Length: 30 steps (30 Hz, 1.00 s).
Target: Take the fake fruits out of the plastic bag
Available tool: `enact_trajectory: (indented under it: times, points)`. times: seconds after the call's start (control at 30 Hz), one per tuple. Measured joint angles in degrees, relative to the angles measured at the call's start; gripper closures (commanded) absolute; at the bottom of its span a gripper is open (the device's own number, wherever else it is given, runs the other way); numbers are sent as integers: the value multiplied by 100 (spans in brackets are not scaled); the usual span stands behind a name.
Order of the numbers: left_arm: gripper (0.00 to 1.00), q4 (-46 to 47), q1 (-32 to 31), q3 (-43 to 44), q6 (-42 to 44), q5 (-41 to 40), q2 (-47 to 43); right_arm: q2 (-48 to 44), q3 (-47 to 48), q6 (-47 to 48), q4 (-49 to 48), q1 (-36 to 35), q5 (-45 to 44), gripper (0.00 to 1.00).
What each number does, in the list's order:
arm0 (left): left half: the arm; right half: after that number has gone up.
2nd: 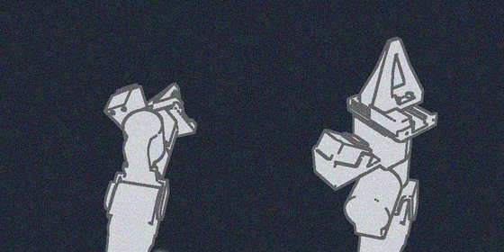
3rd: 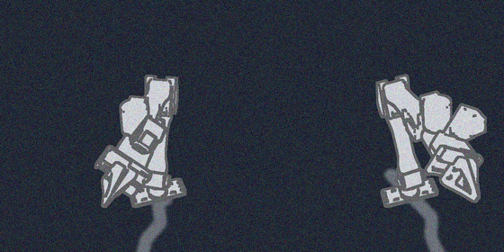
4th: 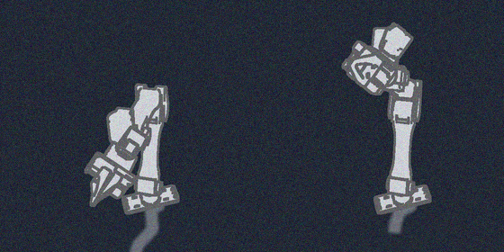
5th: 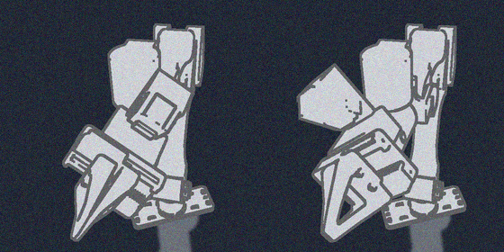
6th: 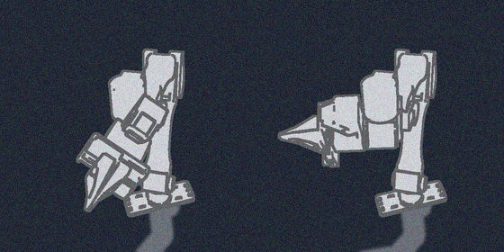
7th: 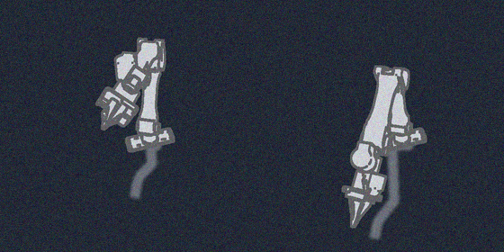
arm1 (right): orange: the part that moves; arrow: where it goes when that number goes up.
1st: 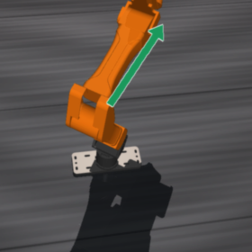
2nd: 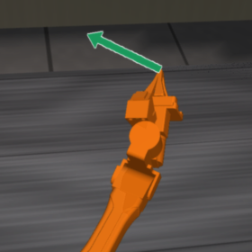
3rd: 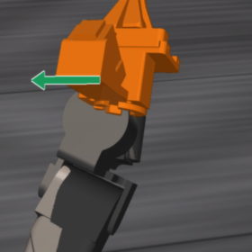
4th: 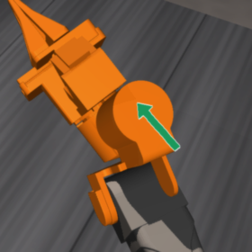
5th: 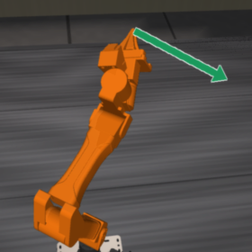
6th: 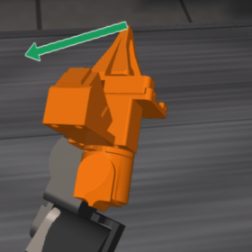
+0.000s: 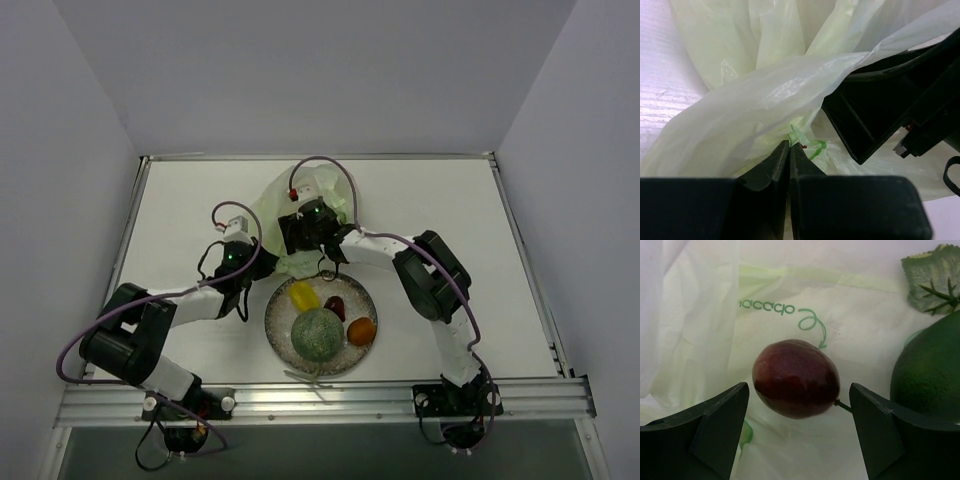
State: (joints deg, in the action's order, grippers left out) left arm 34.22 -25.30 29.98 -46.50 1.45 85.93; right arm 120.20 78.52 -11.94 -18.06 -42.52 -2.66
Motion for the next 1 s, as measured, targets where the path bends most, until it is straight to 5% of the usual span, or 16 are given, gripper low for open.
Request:
enact_trajectory:
  times: [0.13,0.2,0.33,0.8,1.0]
  points:
    - [98,-50,33,0,66,-11,-120,118,162,-4,39,109,319,36]
    - [97,-57,33,2,92,-20,-125,142,219,-4,37,136,385,52]
    - [98,-92,57,2,118,-20,-125,83,179,-52,0,162,476,67]
    - [98,-92,74,2,142,-20,-131,-2302,-1259,-382,-553,101,1025,68]
    - [98,-94,74,2,190,-20,-179,-2691,-1939,-437,-391,-564,1161,68]
